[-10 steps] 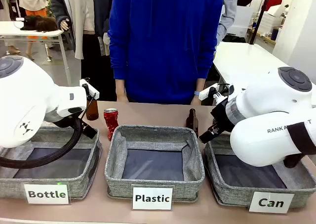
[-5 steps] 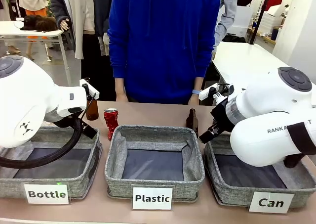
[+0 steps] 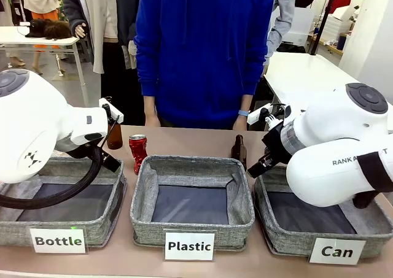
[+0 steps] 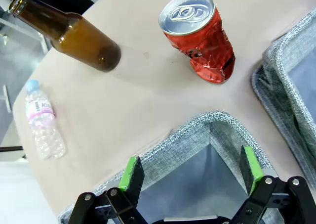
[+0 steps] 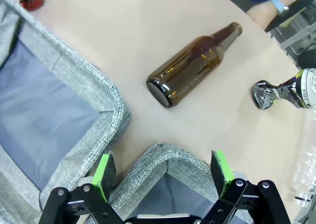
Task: Sort the can waste into the basket.
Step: Pick up the can waste from the table and place it in the right Fabric basket.
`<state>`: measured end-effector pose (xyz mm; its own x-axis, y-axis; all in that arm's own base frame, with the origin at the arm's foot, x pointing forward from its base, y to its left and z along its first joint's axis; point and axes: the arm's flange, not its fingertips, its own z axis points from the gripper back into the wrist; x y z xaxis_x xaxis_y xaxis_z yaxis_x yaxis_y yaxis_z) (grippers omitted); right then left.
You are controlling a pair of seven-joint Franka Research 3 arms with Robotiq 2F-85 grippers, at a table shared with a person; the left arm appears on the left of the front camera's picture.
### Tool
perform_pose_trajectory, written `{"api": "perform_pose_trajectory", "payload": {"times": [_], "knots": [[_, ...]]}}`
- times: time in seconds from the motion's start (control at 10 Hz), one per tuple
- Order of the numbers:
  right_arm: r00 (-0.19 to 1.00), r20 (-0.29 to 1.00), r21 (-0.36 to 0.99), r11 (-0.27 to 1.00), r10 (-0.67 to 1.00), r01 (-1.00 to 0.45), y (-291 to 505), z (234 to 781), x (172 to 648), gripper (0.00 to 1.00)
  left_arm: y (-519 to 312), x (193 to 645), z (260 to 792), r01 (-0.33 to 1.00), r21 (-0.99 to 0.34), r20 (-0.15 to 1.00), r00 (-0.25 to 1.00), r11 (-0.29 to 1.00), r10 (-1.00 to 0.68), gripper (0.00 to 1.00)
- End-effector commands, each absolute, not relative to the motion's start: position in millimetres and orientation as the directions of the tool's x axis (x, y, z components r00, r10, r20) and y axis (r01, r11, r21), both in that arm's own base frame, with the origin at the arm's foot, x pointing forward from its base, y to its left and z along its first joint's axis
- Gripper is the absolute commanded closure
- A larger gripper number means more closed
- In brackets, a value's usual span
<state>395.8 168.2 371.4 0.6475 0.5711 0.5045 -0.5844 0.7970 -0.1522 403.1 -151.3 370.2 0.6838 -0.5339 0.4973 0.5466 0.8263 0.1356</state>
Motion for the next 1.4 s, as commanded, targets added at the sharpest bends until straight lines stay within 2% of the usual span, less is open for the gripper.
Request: {"api": "perform_pose_trajectory", "payload": {"times": [0.0, 0.4, 0.5, 0.6, 0.7, 0.8, 0.9, 1.0, 1.2, 1.3], "knots": [[0.648, 0.505, -0.151, 0.798, 0.570, -0.584, 168.2, 371.5, 395.8, 0.00, -151.3, 403.1, 370.4, 0.547, 0.136, 0.498, 0.683, 0.826, -0.534, 0.00], [0.648, 0.505, -0.152, 0.797, 0.571, -0.584, 168.2, 371.4, 395.8, 0.00, -151.3, 403.1, 370.2, 0.547, 0.136, 0.497, 0.684, 0.826, -0.534, 0.00], [0.655, 0.491, -0.119, 0.789, 0.574, -0.603, 164.1, 388.2, 393.4, 0.00, -148.2, 394.5, 384.7, 0.657, 0.052, 0.486, 0.641, 0.752, -0.594, 0.00], [0.634, 0.490, 0.003, 0.727, 0.598, -0.687, 154.8, 409.9, 390.5, 0.00, -145.8, 384.2, 403.6, 0.697, -0.028, 0.505, 0.629, 0.717, -0.591, 0.00], [0.668, 0.472, 0.080, 0.727, 0.575, -0.682, 141.1, 438.8, 383.9, 0.00, -140.9, 371.7, 426.0, 0.692, -0.079, 0.504, 0.649, 0.718, -0.570, 0.00], [0.716, 0.453, 0.153, 0.745, 0.532, -0.650, 127.1, 471.1, 369.6, 0.00, -131.5, 356.6, 451.5, 0.670, -0.194, 0.474, 0.704, 0.717, -0.529, 0.00], [0.773, 0.419, 0.281, 0.742, 0.475, -0.609, 108.2, 504.5, 349.8, 0.00, -110.2, 341.9, 473.1, 0.680, -0.252, 0.521, 0.695, 0.688, -0.497, 0.00], [0.806, 0.422, 0.352, 0.745, 0.414, -0.567, 87.6, 525.2, 329.8, 0.00, -84.4, 328.1, 485.7, 0.703, -0.314, 0.552, 0.682, 0.638, -0.480, 0.00], [0.808, 0.511, 0.509, 0.655, 0.293, -0.559, 21.4, 550.4, 295.5, 0.00, -12.1, 308.2, 506.1, 0.745, -0.468, 0.641, 0.656, 0.475, -0.398, 0.00], [0.830, 0.533, 0.603, 0.614, 0.166, -0.510, -22.1, 550.3, 284.8, 0.00, 40.2, 305.7, 514.9, 0.721, -0.532, 0.681, 0.676, 0.445, -0.282, 0.00]]}}
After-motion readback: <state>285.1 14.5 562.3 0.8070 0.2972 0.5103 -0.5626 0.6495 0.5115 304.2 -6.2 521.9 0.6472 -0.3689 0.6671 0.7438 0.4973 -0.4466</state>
